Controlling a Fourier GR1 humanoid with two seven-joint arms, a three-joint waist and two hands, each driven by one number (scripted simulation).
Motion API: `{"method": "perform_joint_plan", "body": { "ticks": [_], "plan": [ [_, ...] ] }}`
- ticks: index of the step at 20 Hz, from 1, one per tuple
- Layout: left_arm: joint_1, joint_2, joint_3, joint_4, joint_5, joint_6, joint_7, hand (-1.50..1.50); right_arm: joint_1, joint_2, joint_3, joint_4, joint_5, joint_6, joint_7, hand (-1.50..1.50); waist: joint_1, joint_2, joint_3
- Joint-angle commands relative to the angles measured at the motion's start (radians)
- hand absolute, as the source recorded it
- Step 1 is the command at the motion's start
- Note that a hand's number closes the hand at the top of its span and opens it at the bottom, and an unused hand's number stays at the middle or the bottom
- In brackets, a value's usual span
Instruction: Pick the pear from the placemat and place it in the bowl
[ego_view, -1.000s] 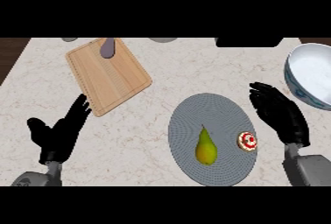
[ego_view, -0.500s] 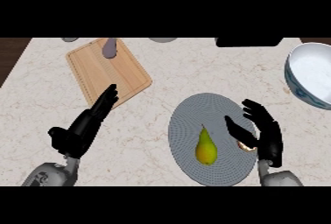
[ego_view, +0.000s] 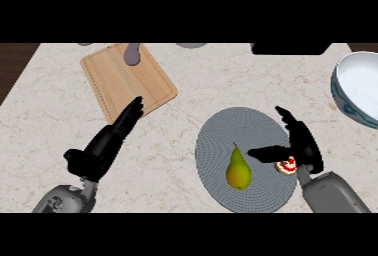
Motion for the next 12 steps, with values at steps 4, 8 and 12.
{"method": "perform_joint_plan", "body": {
  "ticks": [4,8,12],
  "plan": [
    [0.003,-0.012,-0.018,0.021,-0.023,-0.008,-0.022,0.0,-0.147,-0.062,0.035,-0.022,-0.266,0.472,0.32,-1.5,0.014,0.005,0.001],
    [-0.014,-0.006,0.009,-0.008,0.009,-0.02,0.023,0.0,-0.288,-0.029,-0.017,0.0,-0.434,0.578,0.54,-1.5,0.017,0.002,0.002],
    [-0.021,-0.016,0.003,0.014,-0.022,-0.015,0.012,0.0,-0.378,-0.024,-0.038,0.076,-0.548,0.598,0.618,-1.5,0.01,0.003,0.003]
  ]
}}
